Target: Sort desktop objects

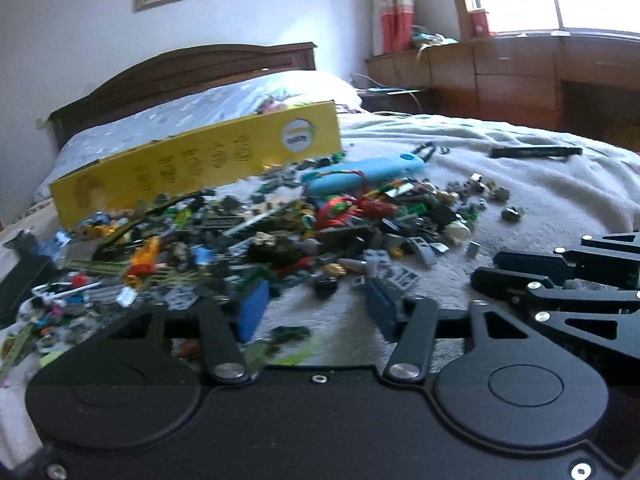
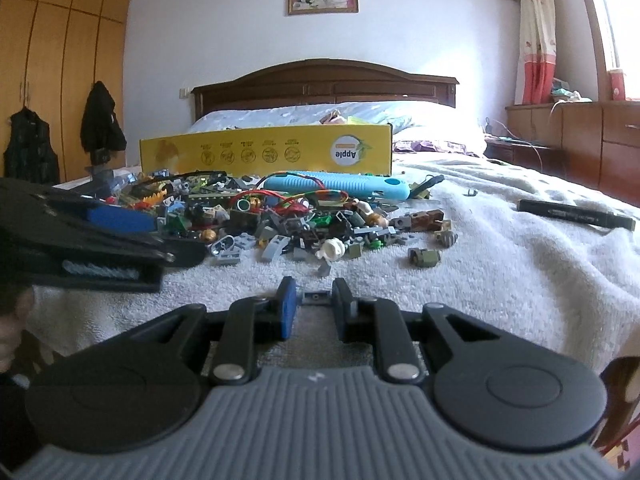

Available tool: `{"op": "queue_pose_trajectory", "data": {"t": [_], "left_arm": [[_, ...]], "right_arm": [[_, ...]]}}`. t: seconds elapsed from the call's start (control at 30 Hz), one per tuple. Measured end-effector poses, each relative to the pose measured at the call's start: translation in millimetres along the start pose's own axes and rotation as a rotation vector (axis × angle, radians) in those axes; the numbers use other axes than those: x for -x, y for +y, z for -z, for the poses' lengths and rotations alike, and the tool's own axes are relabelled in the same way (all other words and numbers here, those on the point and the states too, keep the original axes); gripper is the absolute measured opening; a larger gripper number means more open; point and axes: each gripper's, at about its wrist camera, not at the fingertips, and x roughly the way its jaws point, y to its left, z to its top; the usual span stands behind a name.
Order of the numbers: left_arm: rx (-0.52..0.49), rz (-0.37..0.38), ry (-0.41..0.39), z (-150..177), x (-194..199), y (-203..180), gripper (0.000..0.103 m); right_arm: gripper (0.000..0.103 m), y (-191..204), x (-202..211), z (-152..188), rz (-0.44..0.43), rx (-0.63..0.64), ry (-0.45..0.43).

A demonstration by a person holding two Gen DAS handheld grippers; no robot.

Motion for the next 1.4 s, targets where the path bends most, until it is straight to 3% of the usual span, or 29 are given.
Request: {"op": "queue_pose_trajectory", "data": {"t": [0.17,0.23,0.57,0.63,0.67,0.83,1.13,1.4], "left_arm": [[0.054,0.036,0.009,-3.3,-12.8,3.5,0.036],[0.071,0.039,0.014,-4.0,-13.7,5.5,0.017],[0.124,0.046,0.02,-0.5,2.0,16.1,0.015],[0.135,0.047,0.02,0.0,4.2,18.4,0.015],[0.14,0.047,0.021,0.0,4.8,19.5,0.015],[0.156,0.044,0.019,-0.8,8.6,24.0,0.015],[0.166,0.025,-0.028,-19.7,10.3,41.5,0.015],[0.184,-0.009,-0.05,-52.9,-22.7,78.0,0.015]], "right_arm": [[0.039,-1.8,0.0,1.9,-0.009,-0.016,-0.009],[0.041,-2.2,0.0,2.3,-0.013,-0.022,-0.01],[0.052,2.3,-0.3,3.1,-0.023,-0.017,-0.016],[0.047,3.2,0.6,3.1,-0.019,-0.019,-0.018],[0.038,3.5,0.8,3.2,-0.021,-0.018,-0.02],[0.017,6.2,1.9,0.6,-0.007,-0.001,-0.026],[0.017,6.9,-10.6,-28.1,-0.071,0.0,-0.008],[0.017,12.6,-52.6,-67.5,-0.149,0.027,0.004]]}}
